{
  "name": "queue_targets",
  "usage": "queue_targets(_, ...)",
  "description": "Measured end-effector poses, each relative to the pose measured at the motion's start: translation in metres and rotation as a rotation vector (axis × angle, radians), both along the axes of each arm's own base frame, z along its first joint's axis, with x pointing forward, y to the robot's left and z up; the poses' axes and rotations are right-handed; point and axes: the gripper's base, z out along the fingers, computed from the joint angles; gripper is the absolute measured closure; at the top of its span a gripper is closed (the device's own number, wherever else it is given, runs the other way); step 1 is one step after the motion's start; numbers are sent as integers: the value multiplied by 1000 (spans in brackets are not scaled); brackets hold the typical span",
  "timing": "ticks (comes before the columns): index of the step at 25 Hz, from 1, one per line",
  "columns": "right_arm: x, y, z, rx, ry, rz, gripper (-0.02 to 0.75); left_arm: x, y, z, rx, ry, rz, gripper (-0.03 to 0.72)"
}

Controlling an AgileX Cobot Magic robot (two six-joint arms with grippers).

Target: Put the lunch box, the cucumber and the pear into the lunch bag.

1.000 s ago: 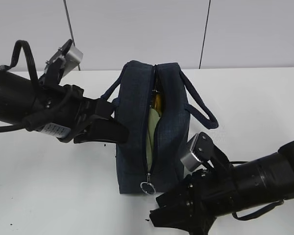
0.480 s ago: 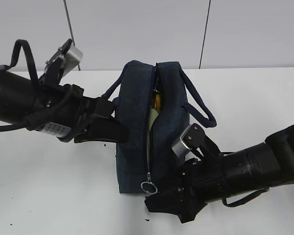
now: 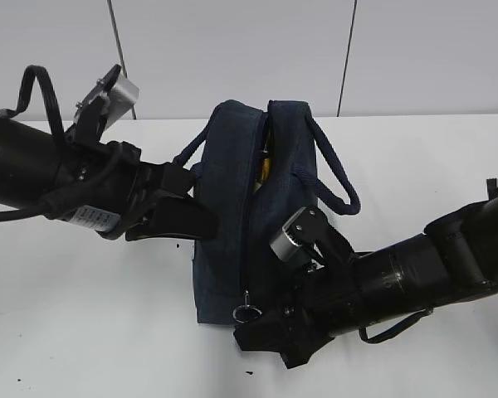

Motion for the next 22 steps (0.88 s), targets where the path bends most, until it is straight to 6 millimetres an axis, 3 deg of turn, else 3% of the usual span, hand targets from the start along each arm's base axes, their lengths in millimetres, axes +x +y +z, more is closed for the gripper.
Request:
queue_targets(8,-1,3,5,59,22,11,673,0,0,0,-1,1,-1,700)
queue_targets(22,-2,4,6,77,26,22,732,0,0,0,-1,1,-1,700)
